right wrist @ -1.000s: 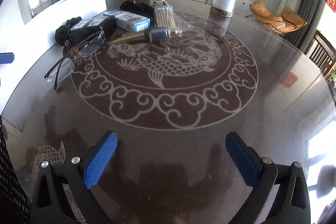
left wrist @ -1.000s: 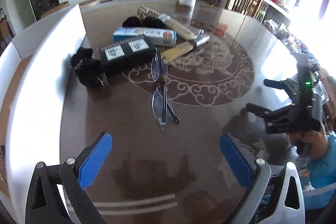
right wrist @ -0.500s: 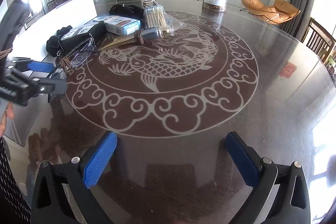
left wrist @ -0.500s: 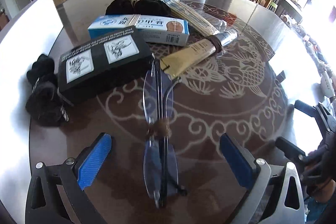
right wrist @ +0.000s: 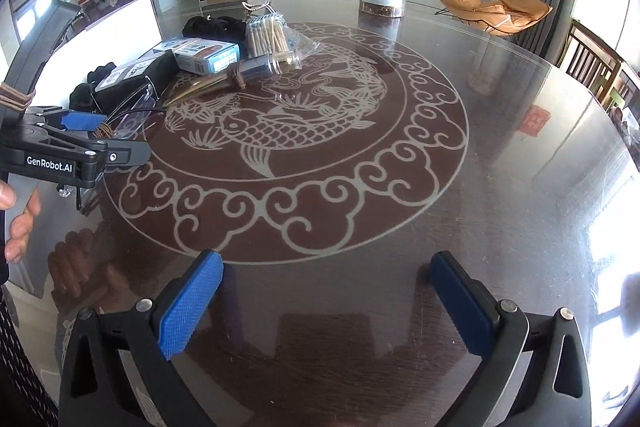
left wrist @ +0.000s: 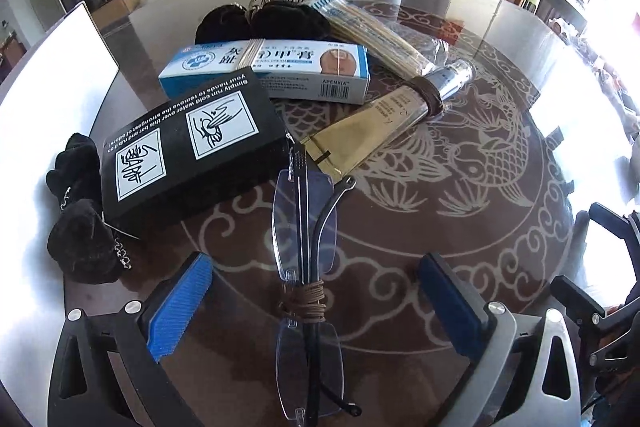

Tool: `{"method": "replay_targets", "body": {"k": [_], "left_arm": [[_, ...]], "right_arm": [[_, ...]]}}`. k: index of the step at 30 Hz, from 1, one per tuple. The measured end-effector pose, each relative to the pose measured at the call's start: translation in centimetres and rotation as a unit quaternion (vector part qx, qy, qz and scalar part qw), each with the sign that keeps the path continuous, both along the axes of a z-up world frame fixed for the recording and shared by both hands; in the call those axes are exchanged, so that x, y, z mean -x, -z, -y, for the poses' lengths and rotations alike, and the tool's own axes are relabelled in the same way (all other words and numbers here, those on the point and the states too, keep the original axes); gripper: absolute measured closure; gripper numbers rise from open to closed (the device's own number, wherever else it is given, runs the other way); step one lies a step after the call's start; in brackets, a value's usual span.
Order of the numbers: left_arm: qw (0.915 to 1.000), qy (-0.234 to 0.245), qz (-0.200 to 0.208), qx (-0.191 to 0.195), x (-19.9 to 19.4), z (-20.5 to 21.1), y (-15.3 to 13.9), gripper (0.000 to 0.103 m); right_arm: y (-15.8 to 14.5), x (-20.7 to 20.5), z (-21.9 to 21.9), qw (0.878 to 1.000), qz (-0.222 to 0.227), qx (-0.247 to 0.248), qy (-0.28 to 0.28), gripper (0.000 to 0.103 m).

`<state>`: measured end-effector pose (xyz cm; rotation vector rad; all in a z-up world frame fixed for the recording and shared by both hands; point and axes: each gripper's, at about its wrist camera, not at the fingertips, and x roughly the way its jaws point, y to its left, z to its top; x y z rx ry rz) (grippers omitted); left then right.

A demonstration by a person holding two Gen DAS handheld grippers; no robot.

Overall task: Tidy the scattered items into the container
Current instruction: 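Close the left tool on the eyeglasses at the bridge, then lift the eyeglasses with the left tool while the right tool grasps the black soap box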

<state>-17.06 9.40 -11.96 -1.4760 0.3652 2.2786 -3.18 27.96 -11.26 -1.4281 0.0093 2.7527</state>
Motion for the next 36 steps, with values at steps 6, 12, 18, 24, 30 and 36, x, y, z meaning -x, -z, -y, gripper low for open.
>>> {"method": "replay_targets", "body": {"k": [6, 12, 18, 24, 30, 36], "left_arm": [[0.9992, -0.02, -0.03, -0.015, -0.1, 0.8, -1.1, 0.055], [0.9985, -0.035, -0.025, -0.035, -1.7, 2.6, -1.7, 0.077], [0.9971, -0.057, -0.045, -0.026, -6.8, 5.9, -1.7, 0.077], [0.9909, -0.114, -0.054, -0.046, -8.5, 8.7, -0.9, 0.077], [0.9878, -0.13, -0.059, -0.063, -9.1, 9.6, -0.9, 0.077], [0.9861, -0.135, -0.064, -0.073, -9.5, 10.2, -0.9, 0.077]], "right_arm": [[0.0, -0.1, -0.5, 1.0, -0.002, -0.003, 0.022, 0.0], [-0.1, -0.3, -0.6, 0.999, -0.004, -0.011, 0.033, 0.0], [-0.2, -0.4, -0.6, 0.999, -0.006, -0.018, 0.034, 0.0], [-0.3, -0.4, -0.4, 0.999, -0.008, -0.029, 0.034, 0.0], [-0.1, -0.3, -0.9, 0.999, 0.001, -0.001, 0.036, 0.0], [-1.6, 3.9, 1.9, 0.994, 0.003, 0.062, -0.093, 0.0]]}}
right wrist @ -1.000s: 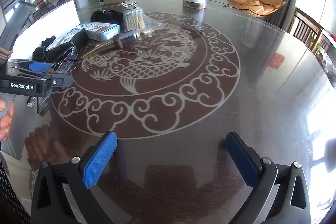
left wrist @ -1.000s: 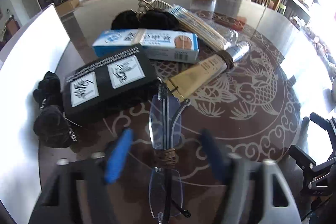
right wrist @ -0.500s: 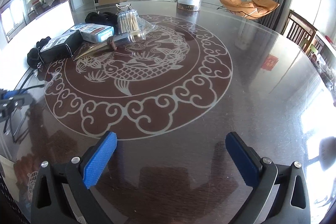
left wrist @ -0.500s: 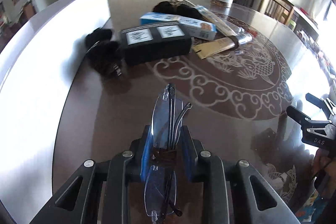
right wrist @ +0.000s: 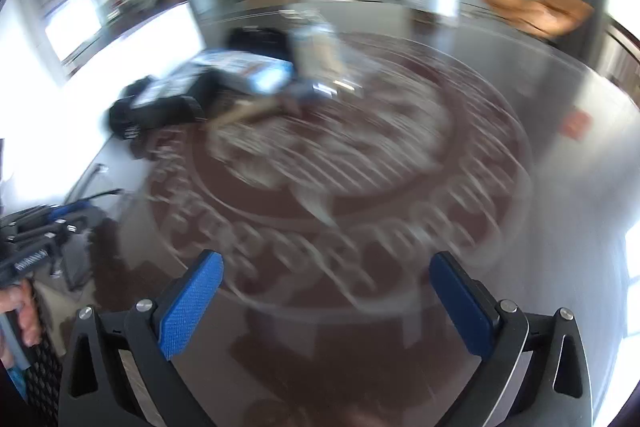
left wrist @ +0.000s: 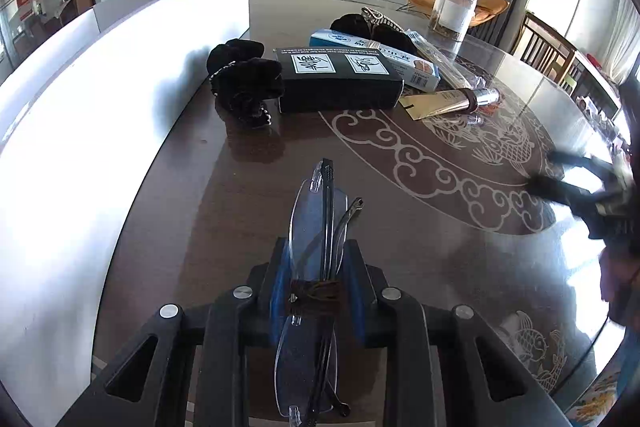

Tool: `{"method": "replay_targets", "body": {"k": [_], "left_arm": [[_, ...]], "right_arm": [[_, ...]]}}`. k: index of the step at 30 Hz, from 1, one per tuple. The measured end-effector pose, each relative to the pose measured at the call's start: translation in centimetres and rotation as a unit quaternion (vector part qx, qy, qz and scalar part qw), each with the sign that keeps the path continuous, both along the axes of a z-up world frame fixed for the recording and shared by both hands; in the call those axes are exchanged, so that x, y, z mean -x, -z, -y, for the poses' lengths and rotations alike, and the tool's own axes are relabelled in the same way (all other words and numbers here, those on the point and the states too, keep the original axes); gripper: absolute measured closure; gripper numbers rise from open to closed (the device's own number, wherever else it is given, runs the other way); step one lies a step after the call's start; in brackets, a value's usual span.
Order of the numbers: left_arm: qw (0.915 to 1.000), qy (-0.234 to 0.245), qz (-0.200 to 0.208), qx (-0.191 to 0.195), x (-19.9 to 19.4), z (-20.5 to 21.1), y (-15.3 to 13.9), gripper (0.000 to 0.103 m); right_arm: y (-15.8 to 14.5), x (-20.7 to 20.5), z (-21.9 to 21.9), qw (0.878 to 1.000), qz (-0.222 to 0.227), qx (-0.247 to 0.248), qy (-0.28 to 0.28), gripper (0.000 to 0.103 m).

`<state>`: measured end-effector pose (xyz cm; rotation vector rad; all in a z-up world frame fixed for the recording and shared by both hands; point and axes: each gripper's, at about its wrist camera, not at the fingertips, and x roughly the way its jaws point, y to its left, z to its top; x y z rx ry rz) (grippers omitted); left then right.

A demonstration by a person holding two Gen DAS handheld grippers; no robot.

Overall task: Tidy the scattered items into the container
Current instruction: 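Lift the eyeglasses with the left tool while the right tool grasps the black soap box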

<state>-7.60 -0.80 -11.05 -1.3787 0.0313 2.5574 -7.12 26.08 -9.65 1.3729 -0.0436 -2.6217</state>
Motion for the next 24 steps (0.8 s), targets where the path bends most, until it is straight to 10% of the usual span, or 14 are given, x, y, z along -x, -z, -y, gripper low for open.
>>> {"method": "replay_targets", "body": {"k": [3, 8, 13, 20, 24], "left_arm": [[0.9999, -0.005, 0.003, -0.012, -0.2, 0.6, 0.0, 0.077], [0.9998, -0.011, 0.007, -0.018, -0.8, 1.5, 0.0, 0.077], [0.9997, -0.01, 0.008, -0.022, -1.1, 1.9, 0.1, 0.077], [0.9994, -0.014, 0.007, -0.03, -1.2, 2.1, 0.2, 0.077], [0.9995, -0.017, 0.01, -0.026, -1.0, 1.9, 0.2, 0.077]], "right_arm": [[-2.6, 5.1, 5.6, 0.988, -0.038, -0.057, -0.135, 0.0], [-3.9, 11.3, 15.2, 0.935, -0.038, -0.123, -0.33, 0.0], [-1.8, 15.1, 21.5, 0.896, -0.001, -0.172, -0.41, 0.0], [0.9, 16.0, 23.4, 0.88, 0.056, -0.202, -0.426, 0.018], [0.8, 16.3, 21.9, 0.908, 0.098, -0.151, -0.378, 0.041]]}}
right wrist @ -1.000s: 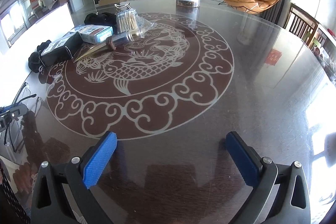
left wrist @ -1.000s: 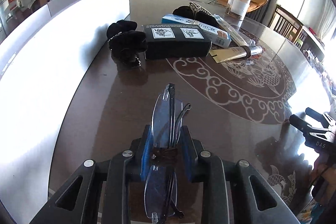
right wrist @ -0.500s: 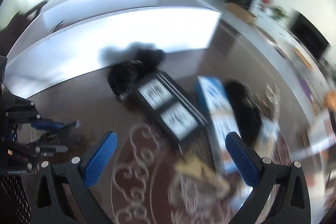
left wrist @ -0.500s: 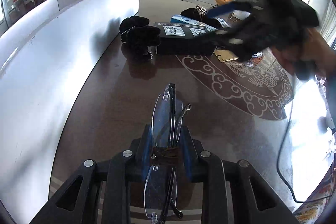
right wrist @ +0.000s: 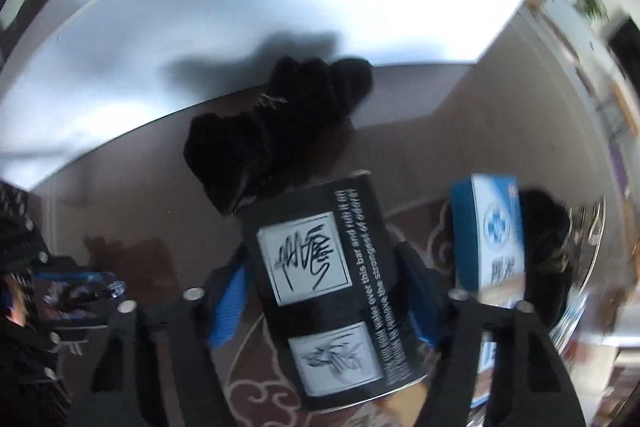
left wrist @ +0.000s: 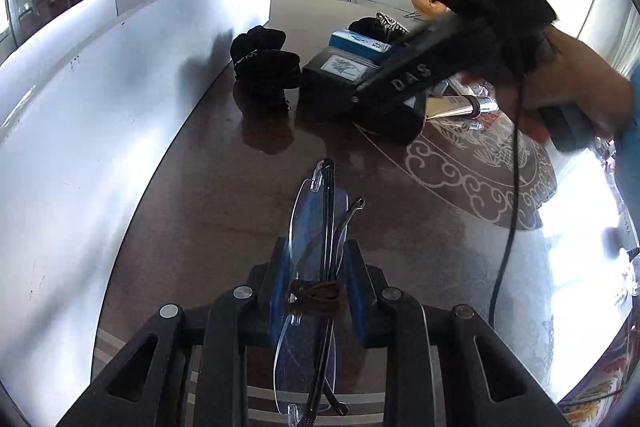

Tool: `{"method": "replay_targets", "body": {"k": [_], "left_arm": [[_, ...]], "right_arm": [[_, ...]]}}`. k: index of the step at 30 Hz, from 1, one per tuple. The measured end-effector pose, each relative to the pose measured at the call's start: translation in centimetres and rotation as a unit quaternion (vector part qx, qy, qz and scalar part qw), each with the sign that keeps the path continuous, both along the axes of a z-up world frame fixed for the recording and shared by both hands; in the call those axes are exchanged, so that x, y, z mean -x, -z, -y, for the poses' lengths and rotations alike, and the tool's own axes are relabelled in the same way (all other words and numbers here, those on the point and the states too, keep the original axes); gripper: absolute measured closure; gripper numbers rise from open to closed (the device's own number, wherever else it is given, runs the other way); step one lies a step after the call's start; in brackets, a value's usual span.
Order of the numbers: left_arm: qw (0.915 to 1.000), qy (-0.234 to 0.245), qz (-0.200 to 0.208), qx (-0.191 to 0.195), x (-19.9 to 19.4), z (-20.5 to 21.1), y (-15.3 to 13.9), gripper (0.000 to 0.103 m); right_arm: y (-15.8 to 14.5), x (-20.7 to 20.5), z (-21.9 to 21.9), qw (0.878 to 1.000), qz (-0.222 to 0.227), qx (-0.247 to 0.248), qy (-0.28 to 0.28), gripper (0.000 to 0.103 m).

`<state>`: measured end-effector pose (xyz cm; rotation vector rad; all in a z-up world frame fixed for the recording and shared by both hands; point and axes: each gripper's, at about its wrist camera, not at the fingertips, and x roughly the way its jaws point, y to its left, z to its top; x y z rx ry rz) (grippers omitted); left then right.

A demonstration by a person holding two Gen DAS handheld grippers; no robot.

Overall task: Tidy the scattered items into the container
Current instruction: 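Lift the eyeglasses with the left tool while the right tool grasps the black soap box, then hold the eyeglasses in the left tool while the right tool holds the black soap box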

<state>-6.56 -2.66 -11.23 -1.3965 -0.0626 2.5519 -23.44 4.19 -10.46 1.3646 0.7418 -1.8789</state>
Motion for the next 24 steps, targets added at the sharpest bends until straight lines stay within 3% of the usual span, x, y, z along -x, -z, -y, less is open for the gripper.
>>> {"method": "replay_targets", "body": {"k": [5, 9, 12, 16, 18, 20, 22, 24], "left_arm": [[0.9999, -0.011, 0.007, 0.002, 0.0, -0.2, 0.0, 0.077], [0.9999, -0.011, 0.006, 0.001, -0.3, -0.8, 0.0, 0.077], [1.0, 0.002, 0.005, -0.002, -0.3, -2.1, 0.1, 0.077], [0.9995, 0.031, -0.001, -0.005, 0.4, -4.9, 0.1, 0.077], [0.9994, 0.035, -0.005, 0.0, 0.9, -5.9, 0.0, 0.074], [0.9992, 0.038, -0.002, -0.01, 1.2, -6.1, 0.0, 0.062], [0.9992, 0.036, -0.002, -0.018, 1.3, -5.9, 0.0, 0.05], [0.9994, 0.034, -0.006, -0.001, 1.3, -5.9, 0.0, 0.035]], "right_arm": [[0.3, -3.2, -4.7, 0.992, -0.005, 0.032, 0.119, 0.043], [0.5, -9.5, -10.1, 0.977, -0.032, 0.057, 0.205, 0.043], [0.7, -15.4, -14.7, 0.959, -0.07, 0.073, 0.266, 0.043], [0.9, -21.7, -21.5, 0.924, -0.123, 0.086, 0.352, 0.043], [0.2, -23.0, -23.3, 0.907, -0.138, 0.094, 0.387, 0.035], [0.3, -24.5, -25.1, 0.896, -0.128, 0.1, 0.414, 0.006], [0.1, -25.1, -25.5, 0.895, -0.126, 0.101, 0.415, 0.005], [0.2, -24.4, -25.1, 0.899, -0.128, 0.094, 0.408, 0.002]]}}
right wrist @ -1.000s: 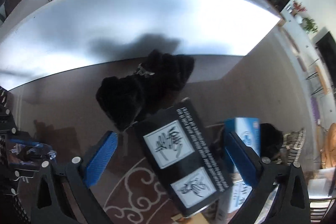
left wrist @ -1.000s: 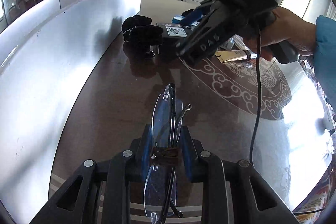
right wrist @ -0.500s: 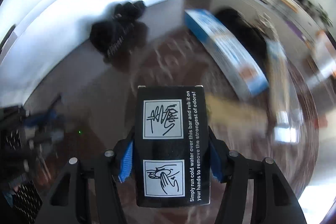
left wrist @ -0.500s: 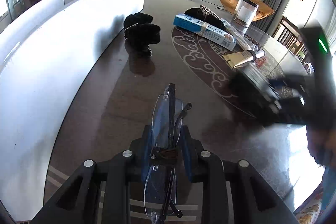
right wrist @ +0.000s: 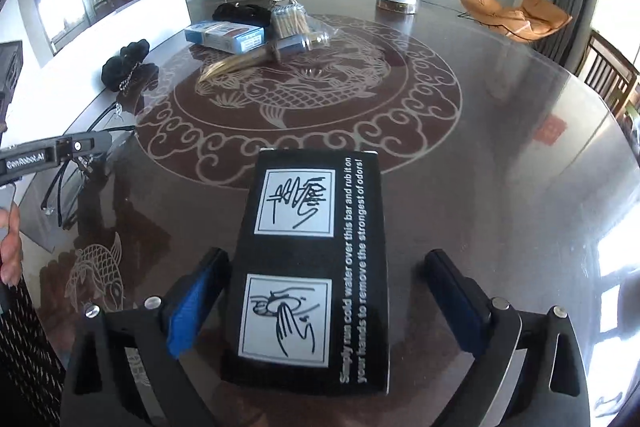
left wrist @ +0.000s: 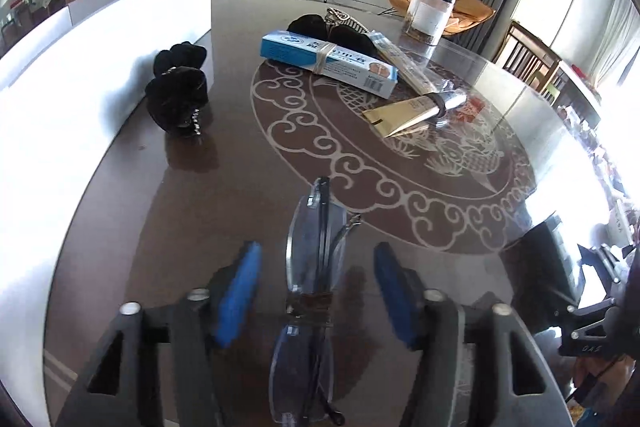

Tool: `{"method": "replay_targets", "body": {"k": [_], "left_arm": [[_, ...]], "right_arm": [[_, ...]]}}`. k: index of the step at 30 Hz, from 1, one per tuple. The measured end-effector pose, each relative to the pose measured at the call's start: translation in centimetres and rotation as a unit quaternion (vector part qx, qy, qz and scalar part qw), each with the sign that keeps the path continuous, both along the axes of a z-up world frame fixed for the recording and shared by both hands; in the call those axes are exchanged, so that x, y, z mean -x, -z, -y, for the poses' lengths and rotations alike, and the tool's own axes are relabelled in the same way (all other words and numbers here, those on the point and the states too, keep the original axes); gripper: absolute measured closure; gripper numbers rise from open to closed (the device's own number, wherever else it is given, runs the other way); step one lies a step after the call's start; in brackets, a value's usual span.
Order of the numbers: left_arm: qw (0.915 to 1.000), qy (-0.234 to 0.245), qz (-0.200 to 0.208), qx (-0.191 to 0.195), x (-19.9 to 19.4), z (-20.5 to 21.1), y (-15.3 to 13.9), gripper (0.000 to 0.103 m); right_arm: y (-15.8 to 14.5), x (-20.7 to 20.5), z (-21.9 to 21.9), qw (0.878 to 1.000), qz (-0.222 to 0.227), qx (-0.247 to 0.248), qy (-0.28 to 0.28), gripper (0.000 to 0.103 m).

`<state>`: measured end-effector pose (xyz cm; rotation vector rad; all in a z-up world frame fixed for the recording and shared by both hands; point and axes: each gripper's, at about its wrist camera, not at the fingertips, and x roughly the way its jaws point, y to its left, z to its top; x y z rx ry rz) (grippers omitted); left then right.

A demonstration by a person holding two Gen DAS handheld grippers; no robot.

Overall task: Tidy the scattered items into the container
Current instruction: 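Hold the eyeglasses in the left tool while the right tool holds the black soap box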

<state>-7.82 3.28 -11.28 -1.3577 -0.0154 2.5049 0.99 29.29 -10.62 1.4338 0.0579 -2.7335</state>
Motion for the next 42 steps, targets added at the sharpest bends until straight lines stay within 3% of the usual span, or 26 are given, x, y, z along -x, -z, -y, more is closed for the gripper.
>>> {"method": "replay_targets", "body": {"k": [5, 10, 42], "left_arm": [[0.9985, 0.017, -0.012, 0.051, -0.1, -0.7, 0.5, 0.017], [0.9971, 0.02, -0.022, 0.071, -0.2, -1.5, 1.0, 0.003], [0.9973, 0.018, -0.025, 0.066, -0.3, -1.6, 1.3, 0.0]], "right_arm": [[0.5, 1.4, 0.7, 1.0, -0.004, -0.001, 0.01, 0.0], [0.6, 1.9, 0.9, 1.0, -0.005, -0.002, 0.011, 0.0], [0.6, 2.1, 1.1, 1.0, -0.003, -0.004, 0.013, 0.0]]}}
